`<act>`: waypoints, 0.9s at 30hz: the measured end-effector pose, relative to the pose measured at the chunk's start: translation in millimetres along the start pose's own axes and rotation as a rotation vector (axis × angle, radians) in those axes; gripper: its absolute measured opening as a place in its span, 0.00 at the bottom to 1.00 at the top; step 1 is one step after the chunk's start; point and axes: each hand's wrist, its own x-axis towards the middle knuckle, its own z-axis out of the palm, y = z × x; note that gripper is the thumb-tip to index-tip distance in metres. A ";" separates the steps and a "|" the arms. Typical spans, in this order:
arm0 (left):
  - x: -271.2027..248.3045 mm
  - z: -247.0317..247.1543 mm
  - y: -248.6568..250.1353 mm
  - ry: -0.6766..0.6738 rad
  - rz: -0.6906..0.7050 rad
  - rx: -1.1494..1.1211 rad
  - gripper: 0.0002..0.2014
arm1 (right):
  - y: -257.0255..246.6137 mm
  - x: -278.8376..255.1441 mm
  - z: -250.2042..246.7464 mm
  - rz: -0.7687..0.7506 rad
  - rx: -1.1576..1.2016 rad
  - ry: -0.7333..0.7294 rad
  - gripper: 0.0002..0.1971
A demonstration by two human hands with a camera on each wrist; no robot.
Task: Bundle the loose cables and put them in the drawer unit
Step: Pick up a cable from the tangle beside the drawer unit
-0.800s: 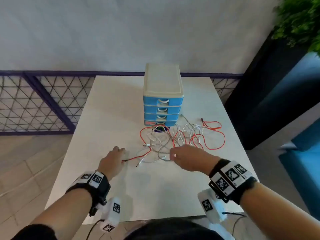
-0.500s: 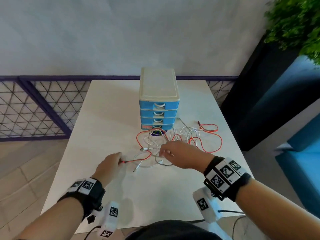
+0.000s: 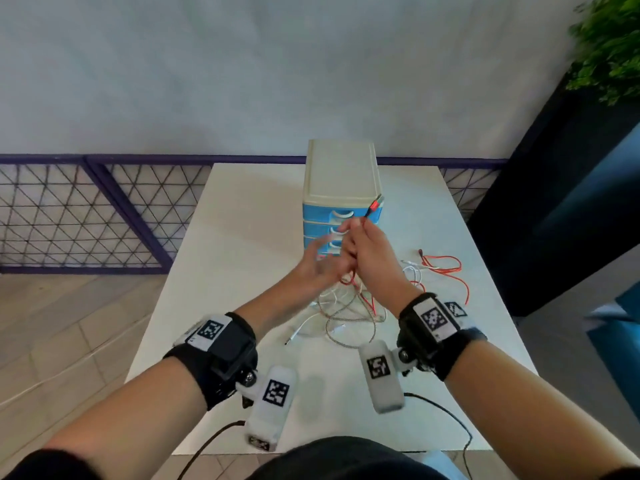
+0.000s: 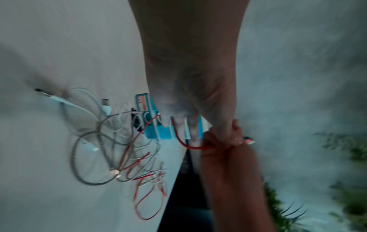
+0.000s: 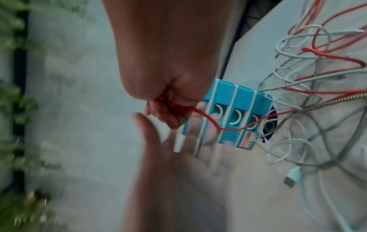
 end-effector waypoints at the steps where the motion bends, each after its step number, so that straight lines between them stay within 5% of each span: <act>1: -2.0 5.9 -7.5 -0.111 -0.029 0.046 0.15 | -4.8 2.8 -2.3 0.048 0.090 0.010 0.17; 2: -2.3 10.7 -15.3 -0.202 -0.038 0.174 0.07 | -8.2 5.6 -5.3 0.081 0.126 0.006 0.18; 4: 3.7 17.5 -35.0 -0.272 -0.023 0.438 0.10 | -13.8 6.6 -11.7 0.100 0.081 0.000 0.19; 8: 13.6 -2.4 -69.5 -0.203 -0.080 0.614 0.10 | -27.4 5.1 -27.5 0.032 -0.127 0.072 0.19; 17: 27.6 -44.0 -99.5 0.195 -0.152 0.727 0.13 | -43.9 3.5 -76.6 -0.144 -0.721 0.329 0.20; 22: 33.9 -46.8 -121.3 0.186 -0.358 0.842 0.19 | -41.5 -5.8 -77.6 -0.185 -0.854 0.325 0.14; 27: 33.6 -44.9 -115.0 0.263 -0.320 0.793 0.15 | -32.2 -5.5 -79.7 -0.231 -0.884 0.286 0.12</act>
